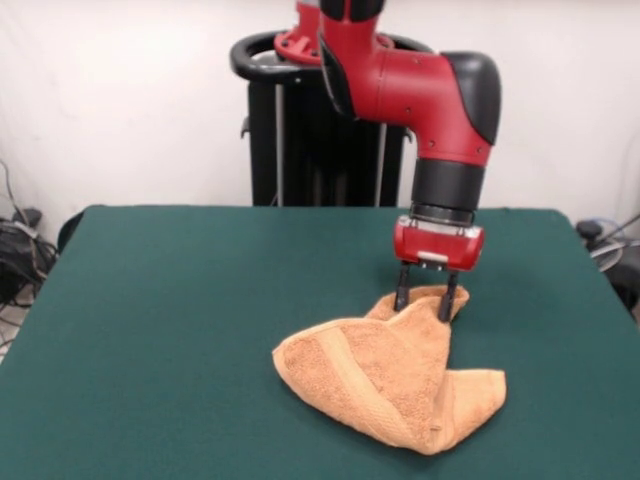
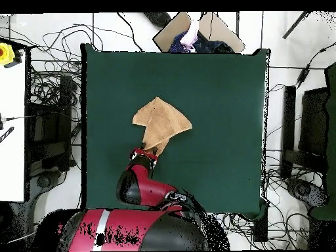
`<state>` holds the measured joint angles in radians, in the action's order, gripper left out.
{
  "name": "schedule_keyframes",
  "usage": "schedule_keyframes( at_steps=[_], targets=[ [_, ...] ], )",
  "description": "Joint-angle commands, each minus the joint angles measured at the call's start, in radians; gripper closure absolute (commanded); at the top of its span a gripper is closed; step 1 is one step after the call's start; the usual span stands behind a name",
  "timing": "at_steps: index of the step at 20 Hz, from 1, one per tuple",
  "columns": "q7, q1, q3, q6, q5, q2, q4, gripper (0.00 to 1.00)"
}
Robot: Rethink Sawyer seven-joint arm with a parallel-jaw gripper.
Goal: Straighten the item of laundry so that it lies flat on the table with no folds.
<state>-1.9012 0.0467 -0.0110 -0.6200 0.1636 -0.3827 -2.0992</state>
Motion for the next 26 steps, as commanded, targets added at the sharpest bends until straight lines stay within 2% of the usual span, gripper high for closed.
schedule_keyframes(
  at_steps=[1, 8, 13, 15, 16, 17, 19, 20, 22, 26],
  targets=[
    [-0.218, -0.026, 0.021, -0.079, 0.008, -0.014, 0.051, 1.00],
    [-0.103, -0.071, -0.035, 0.093, 0.049, -0.058, 0.053, 1.00],
    [-0.101, -0.074, -0.041, 0.133, 0.058, -0.069, 0.054, 1.00],
    [-0.147, -0.059, -0.012, 0.183, 0.096, -0.078, 0.032, 1.00],
    [-0.153, -0.045, -0.001, 0.199, 0.081, -0.096, 0.023, 1.00],
    [-0.153, -0.037, 0.004, 0.216, 0.069, -0.116, 0.013, 1.00],
    [-0.142, -0.032, -0.003, 0.313, 0.061, -0.215, -0.036, 1.00],
    [-0.130, -0.032, -0.014, 0.398, 0.063, -0.288, -0.064, 1.00],
    [-0.112, -0.044, -0.042, 0.519, 0.067, -0.380, -0.083, 1.00],
    [-0.108, -0.071, -0.088, 0.681, 0.054, -0.471, -0.077, 1.00]
  ],
)
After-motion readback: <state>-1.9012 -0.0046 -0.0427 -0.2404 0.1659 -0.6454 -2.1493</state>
